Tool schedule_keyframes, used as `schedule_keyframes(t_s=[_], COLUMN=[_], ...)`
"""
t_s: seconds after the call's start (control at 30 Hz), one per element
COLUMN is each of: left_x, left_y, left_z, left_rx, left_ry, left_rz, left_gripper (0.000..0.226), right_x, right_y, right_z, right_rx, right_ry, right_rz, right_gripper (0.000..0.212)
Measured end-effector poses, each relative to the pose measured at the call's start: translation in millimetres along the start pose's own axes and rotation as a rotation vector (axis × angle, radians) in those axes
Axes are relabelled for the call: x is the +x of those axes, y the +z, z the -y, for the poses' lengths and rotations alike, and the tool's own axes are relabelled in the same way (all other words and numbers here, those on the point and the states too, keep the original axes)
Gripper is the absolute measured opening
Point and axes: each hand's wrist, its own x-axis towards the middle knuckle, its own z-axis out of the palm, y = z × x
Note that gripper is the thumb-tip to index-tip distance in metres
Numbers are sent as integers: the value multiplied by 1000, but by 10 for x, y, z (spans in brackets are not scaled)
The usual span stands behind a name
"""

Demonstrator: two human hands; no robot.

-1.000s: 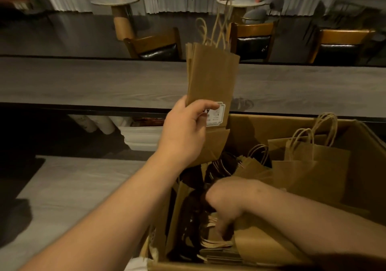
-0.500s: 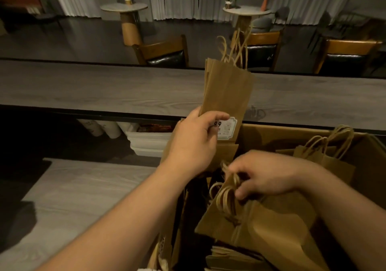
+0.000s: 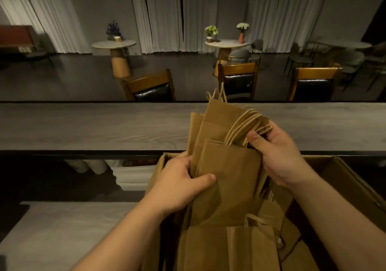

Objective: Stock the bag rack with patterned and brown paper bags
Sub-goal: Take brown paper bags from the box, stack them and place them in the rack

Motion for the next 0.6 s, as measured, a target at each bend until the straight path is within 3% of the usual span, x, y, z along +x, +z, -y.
schedule_keyframes(t_s=[0.07,0.13,0.2,0.33,0.47,0.6], left_x=[28,49,45,29,34,48], left_y=[8,2,-5,-8,-6,3], left_z=[21,11,-17,-65,-111,-100], left_rx=[94,98,49,-111,-155,-211], left_ry=[0,-41,-88,-133,-150,-157], left_rz=[-79,-178,-277,-362,-416,-441], left_gripper=[33,30,21,32,53,33], right_x=[-20,-61,-117,-184,-95,5], right_y=[84,123,149,257,209,15], right_z=[-7,-8,7,-16,-121,-56], right_rx=[-188,-347,-403,-389,-304,-200], right_ry=[-33,-77,-139,124,254,266], right_rz=[-144,-357,-438,-113,-12,-90], right_gripper=[20,35,43,81,51,42])
